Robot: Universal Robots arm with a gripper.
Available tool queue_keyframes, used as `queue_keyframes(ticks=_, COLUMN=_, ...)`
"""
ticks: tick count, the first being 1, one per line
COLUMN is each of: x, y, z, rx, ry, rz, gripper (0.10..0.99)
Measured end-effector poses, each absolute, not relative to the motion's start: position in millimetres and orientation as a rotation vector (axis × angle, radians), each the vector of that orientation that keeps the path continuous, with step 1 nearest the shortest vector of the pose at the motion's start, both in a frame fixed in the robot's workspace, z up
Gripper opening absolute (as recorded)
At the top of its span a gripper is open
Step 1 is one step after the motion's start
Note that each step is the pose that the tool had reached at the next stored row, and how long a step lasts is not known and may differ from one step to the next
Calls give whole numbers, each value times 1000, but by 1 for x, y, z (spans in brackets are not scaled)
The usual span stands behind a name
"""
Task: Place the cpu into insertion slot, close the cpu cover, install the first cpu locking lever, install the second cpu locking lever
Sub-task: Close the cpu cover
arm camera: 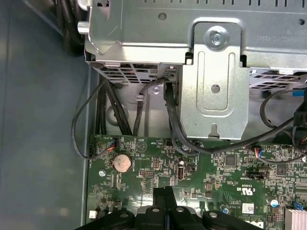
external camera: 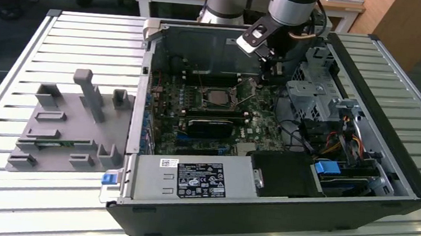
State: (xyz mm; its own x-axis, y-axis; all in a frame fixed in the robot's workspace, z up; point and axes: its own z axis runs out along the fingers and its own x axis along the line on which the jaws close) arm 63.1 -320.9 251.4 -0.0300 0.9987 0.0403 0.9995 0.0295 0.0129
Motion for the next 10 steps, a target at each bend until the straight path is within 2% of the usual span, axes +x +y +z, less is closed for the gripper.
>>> queue_keyframes(ticks=10, x=65, y=-320, z=243, rx=-2172, ry=-2237, rz=-53, gripper=110)
